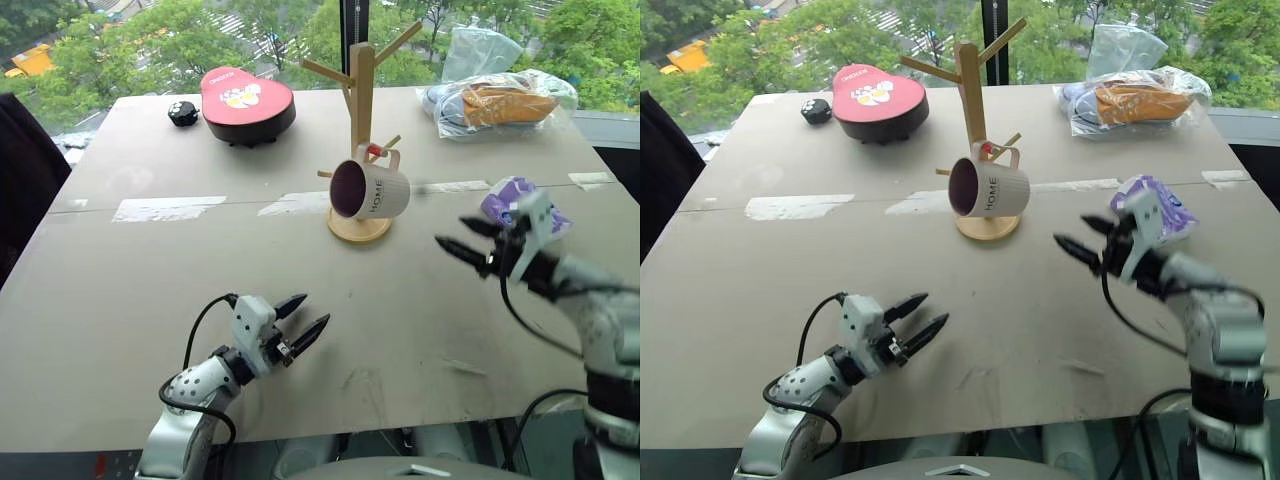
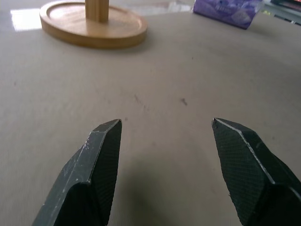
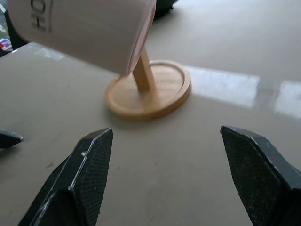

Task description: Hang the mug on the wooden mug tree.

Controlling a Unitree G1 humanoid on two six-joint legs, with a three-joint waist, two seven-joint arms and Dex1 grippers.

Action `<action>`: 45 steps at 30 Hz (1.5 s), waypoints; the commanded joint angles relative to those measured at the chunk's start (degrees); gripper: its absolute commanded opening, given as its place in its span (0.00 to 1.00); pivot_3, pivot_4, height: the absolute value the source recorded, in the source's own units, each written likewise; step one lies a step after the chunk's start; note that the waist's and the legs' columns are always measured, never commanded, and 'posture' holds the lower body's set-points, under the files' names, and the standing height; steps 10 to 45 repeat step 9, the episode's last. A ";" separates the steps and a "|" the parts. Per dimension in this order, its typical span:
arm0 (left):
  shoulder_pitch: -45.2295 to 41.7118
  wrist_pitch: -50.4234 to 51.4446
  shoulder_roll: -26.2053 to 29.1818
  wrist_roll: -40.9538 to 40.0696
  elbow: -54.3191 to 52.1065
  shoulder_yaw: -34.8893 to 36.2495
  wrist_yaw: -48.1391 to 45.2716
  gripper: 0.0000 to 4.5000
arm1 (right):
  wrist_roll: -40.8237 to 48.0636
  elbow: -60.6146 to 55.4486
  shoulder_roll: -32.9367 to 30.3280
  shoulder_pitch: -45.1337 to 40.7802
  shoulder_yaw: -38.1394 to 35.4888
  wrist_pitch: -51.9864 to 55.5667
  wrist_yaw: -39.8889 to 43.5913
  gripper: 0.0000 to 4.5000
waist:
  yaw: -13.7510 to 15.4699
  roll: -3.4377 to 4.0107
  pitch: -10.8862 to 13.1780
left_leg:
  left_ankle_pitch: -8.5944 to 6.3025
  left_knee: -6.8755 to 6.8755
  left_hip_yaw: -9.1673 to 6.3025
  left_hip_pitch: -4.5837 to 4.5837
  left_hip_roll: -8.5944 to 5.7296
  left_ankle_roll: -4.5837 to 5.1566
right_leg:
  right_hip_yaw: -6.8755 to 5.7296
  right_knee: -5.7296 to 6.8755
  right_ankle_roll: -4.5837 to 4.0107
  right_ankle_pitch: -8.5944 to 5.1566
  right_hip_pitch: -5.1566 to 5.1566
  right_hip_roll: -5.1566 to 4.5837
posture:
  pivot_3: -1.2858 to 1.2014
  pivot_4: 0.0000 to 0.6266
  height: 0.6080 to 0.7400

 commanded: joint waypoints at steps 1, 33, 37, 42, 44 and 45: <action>1.93 0.83 0.45 5.34 -2.59 -0.62 4.78 0.70 | 1.01 3.85 -0.06 4.07 -2.05 -10.76 4.59 0.82 | -0.30 -0.05 -0.06 | 0.00 0.00 0.06 0.10 0.00 0.00 | 0.06 -0.02 -0.02 0.09 0.07 0.00 | 0.52 0.24 1.00; 5.79 0.14 1.38 6.42 -3.53 -1.81 4.96 0.70 | -6.03 15.95 -1.65 7.07 0.65 -31.49 8.19 0.99 | -0.39 0.08 0.02 | -0.04 -0.12 0.02 1.30 0.27 0.00 | -0.05 -0.10 -0.02 0.09 1.23 0.12 | 0.52 0.24 1.00; 5.79 0.14 1.38 6.42 -3.53 -1.81 4.96 0.70 | -6.03 15.95 -1.65 7.07 0.65 -31.49 8.19 0.99 | -0.39 0.08 0.02 | -0.04 -0.12 0.02 1.30 0.27 0.00 | -0.05 -0.10 -0.02 0.09 1.23 0.12 | 0.52 0.24 1.00; 5.79 0.14 1.38 6.42 -3.53 -1.81 4.96 0.70 | -6.03 15.95 -1.65 7.07 0.65 -31.49 8.19 0.99 | -0.39 0.08 0.02 | -0.04 -0.12 0.02 1.30 0.27 0.00 | -0.05 -0.10 -0.02 0.09 1.23 0.12 | 0.52 0.24 1.00; 5.79 0.14 1.38 6.42 -3.53 -1.81 4.96 0.70 | -6.03 15.95 -1.65 7.07 0.65 -31.49 8.19 0.99 | -0.39 0.08 0.02 | -0.04 -0.12 0.02 1.30 0.27 0.00 | -0.05 -0.10 -0.02 0.09 1.23 0.12 | 0.52 0.24 1.00; 5.79 0.14 1.38 6.42 -3.53 -1.81 4.96 0.70 | -6.03 15.95 -1.65 7.07 0.65 -31.49 8.19 0.99 | -0.39 0.08 0.02 | -0.04 -0.12 0.02 1.30 0.27 0.00 | -0.05 -0.10 -0.02 0.09 1.23 0.12 | 0.52 0.24 1.00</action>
